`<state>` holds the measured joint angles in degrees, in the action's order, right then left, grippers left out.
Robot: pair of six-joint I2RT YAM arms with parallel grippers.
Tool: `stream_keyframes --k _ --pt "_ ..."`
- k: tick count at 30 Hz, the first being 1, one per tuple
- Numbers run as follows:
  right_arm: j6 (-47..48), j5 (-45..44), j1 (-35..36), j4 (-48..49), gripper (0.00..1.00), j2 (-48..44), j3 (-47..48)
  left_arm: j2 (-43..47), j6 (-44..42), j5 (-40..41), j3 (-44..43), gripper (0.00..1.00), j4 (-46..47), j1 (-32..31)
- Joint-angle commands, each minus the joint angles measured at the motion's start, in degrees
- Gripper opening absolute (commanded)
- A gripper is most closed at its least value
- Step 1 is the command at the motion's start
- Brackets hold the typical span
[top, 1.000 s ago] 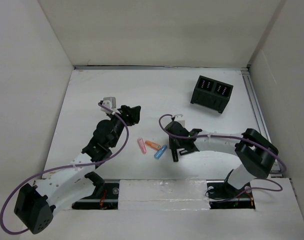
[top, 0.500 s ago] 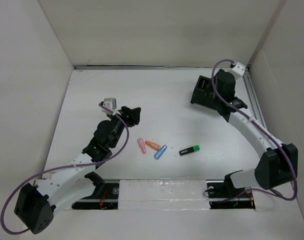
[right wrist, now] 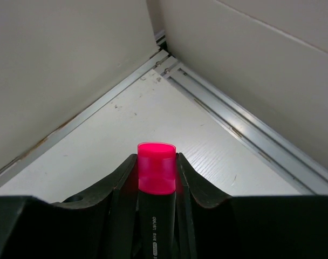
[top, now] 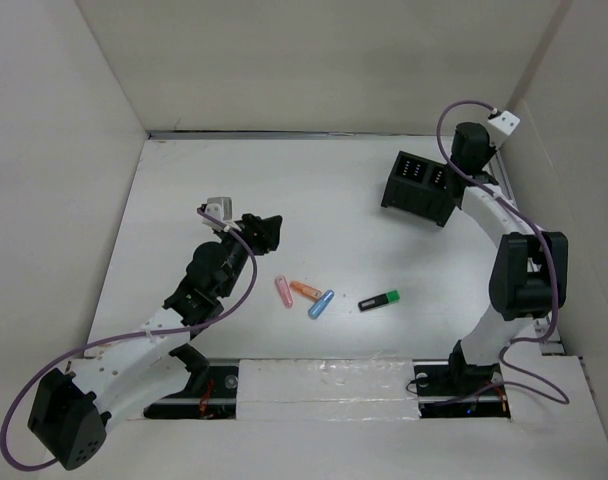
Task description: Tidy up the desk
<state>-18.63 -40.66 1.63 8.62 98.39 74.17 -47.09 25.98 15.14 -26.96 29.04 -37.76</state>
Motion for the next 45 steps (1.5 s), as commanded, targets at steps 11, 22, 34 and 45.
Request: stream_keyframes --k 11,22,34,45 --pt "4.31 -8.37 7.6 6.5 0.51 -4.87 -3.77 0.42 0.21 -0.72 0.24 0.54 2.78 0.84" --pt "-6.31 -1.44 22.87 -10.18 0.03 -18.75 -10.87 0.86 0.39 -1.51 0.15 0.54 2.69 0.84" --pt "-30.39 24.04 34.23 -33.76 0.51 -40.36 -38.83 2.09 1.09 -2.92 0.07 0.54 2.43 0.84" --pt "-33.92 30.82 34.76 -31.83 0.82 -28.17 -37.52 2.18 1.09 -3.01 0.33 0.54 2.6 0.84"
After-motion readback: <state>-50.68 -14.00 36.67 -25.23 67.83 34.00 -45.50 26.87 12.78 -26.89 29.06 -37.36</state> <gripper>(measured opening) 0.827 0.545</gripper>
